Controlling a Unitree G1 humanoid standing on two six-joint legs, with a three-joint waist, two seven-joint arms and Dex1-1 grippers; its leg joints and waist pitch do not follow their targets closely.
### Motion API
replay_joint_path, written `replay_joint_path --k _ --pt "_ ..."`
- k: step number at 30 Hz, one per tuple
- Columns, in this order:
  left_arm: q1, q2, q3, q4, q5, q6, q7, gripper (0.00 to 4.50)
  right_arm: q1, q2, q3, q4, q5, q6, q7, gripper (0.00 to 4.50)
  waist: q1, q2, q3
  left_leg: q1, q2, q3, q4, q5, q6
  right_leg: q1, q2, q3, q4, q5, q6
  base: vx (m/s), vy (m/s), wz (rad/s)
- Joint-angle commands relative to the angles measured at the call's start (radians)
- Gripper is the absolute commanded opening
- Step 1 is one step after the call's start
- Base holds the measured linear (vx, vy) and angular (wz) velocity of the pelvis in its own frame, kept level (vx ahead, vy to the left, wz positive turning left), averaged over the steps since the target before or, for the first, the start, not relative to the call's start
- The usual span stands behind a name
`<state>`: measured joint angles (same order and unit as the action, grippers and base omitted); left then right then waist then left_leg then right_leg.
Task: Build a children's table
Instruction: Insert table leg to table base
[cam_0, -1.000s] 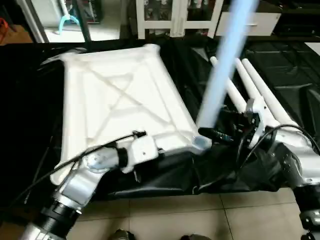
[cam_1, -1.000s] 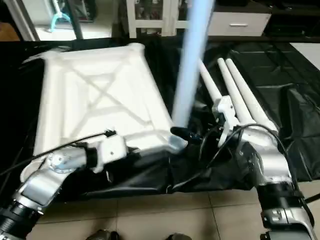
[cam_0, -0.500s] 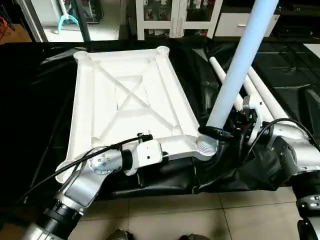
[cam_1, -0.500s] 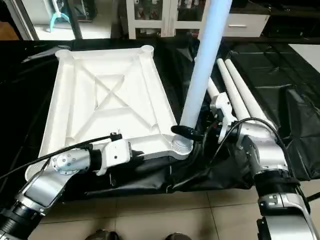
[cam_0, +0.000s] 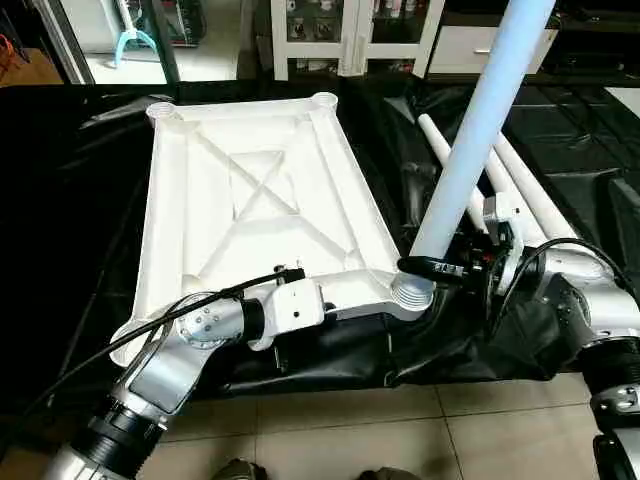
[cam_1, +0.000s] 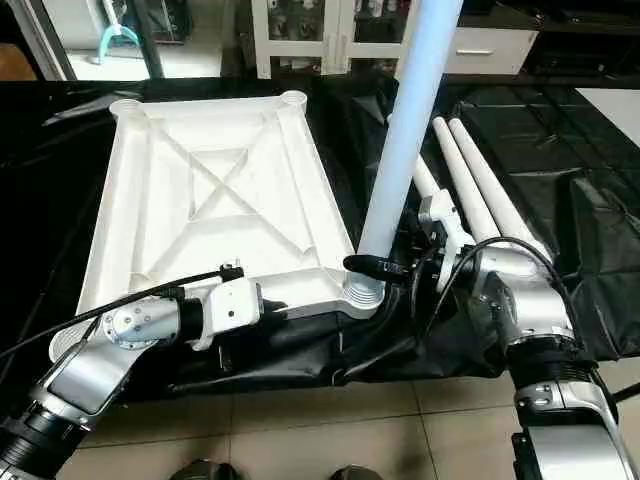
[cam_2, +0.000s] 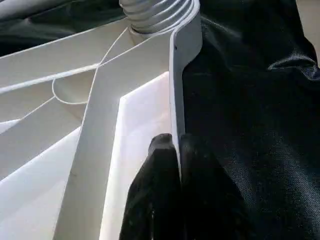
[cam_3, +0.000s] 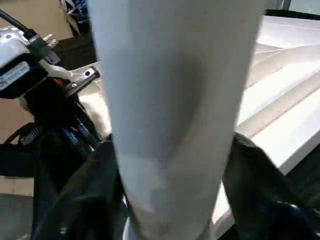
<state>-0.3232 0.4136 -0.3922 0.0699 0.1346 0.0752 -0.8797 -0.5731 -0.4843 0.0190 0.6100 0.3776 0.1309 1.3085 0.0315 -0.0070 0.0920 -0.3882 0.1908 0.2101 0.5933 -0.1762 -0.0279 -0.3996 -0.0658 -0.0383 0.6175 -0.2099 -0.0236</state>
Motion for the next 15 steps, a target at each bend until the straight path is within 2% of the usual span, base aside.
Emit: replay_joint_path --k 1,8,10,14,15 --pt "0.014 -0.014 -0.042 0.013 0.01 0.004 -0.007 0.0 -0.015 0.005 -0.011 0.013 -0.01 0.004 -0.037 2.39 -0.007 -0.024 -0.063 0.023 0.048 -0.021 -0.056 -0.098 0.127 0.036 -0.068 0.04 -0.068 -0.108 -0.235 0.0 0.0 0.0" --pt "0.008 -0.013 -0.044 0.028 0.034 0.016 0.013 0.0 0.002 0.045 -0.024 0.021 -0.028 -0.029 -0.115 1.99 -0.013 -0.024 -0.058 0.025 0.049 -0.023 -0.062 -0.159 0.084 0.03 -0.069 0.041 -0.079 -0.196 -0.215 0.0 0.0 0.0" --pt "0.0 -0.012 -0.047 0.04 0.059 0.029 0.033 0.0 0.002 0.074 -0.036 0.042 -0.051 -0.062 -0.2 1.92 -0.019 -0.023 -0.056 0.026 0.048 -0.024 -0.065 -0.189 0.06 0.027 -0.071 0.042 -0.084 -0.239 -0.204 0.0 0.0 0.0" --pt "-0.018 -0.025 -0.049 0.064 0.094 0.089 0.071 0.0 0.002 0.113 -0.034 0.076 -0.099 -0.107 -0.33 1.89 -0.028 -0.024 -0.053 0.028 0.049 -0.027 -0.07 -0.216 0.041 0.024 -0.07 0.041 -0.088 -0.268 -0.198 0.0 0.0 0.0" --pt "-0.024 -0.032 -0.048 0.071 0.101 0.107 0.082 0.0 0.001 0.124 -0.034 0.083 -0.109 -0.116 -0.361 1.88 -0.033 -0.021 -0.05 0.03 0.049 -0.028 -0.073 -0.256 0.022 0.02 -0.071 0.041 -0.094 -0.319 -0.186 0.0 0.0 0.0"
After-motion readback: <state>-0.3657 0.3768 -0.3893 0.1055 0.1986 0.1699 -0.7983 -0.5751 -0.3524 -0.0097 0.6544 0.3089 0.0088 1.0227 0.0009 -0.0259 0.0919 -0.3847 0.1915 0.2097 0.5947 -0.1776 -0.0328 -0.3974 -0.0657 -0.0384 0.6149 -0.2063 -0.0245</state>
